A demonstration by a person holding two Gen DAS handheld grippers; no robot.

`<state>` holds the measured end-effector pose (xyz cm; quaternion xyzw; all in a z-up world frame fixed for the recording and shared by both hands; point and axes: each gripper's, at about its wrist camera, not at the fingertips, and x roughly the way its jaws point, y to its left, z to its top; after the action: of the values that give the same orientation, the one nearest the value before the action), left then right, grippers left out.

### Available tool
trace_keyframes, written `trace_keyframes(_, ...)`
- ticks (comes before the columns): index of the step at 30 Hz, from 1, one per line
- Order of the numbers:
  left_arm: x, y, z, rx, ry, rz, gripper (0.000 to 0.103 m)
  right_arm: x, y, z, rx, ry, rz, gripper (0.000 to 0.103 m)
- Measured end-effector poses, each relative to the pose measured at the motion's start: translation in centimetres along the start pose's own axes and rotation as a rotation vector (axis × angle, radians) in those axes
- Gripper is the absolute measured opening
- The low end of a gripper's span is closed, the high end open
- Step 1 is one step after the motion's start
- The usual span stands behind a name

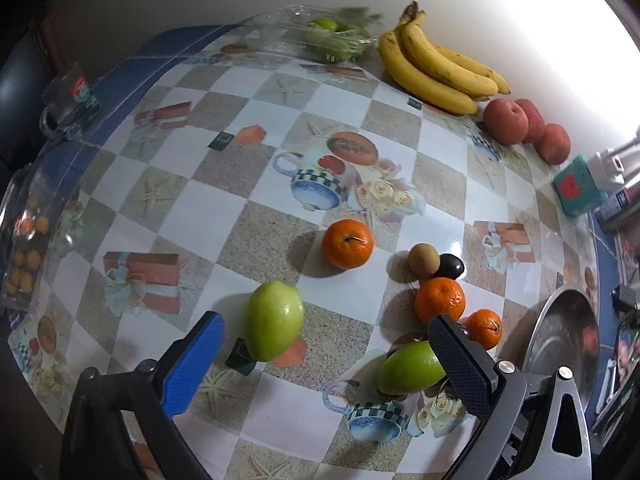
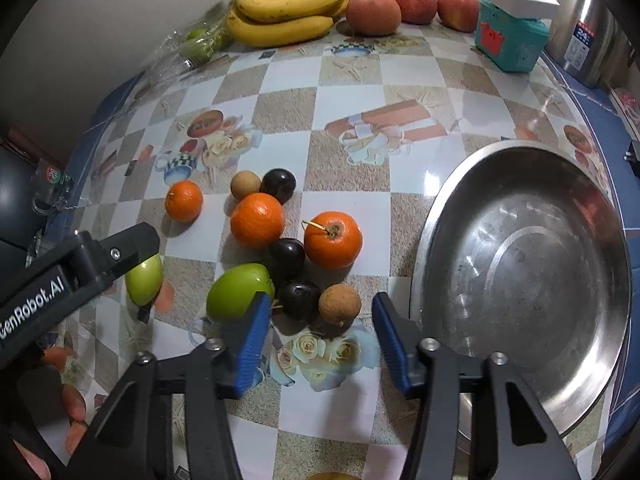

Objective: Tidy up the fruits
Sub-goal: 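Move the right tool to the brown kiwi and close on it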

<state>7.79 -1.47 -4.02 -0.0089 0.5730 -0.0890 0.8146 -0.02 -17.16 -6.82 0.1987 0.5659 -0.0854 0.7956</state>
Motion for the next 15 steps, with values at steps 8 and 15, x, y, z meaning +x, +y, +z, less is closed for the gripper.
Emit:
trace_keyframes(8,1.2,-0.6,-0.3,-0.005,0.028,-0.037,0.103,0.7,-0.8,0.1,0.033,0.005,-0.032,0.037)
trace_keyframes(15,1.6,-1.3,-0.3,0.016,0.031,-0.068,0.103,1.3,-0.8,0.1,0.038,0.008,-0.053,0.034)
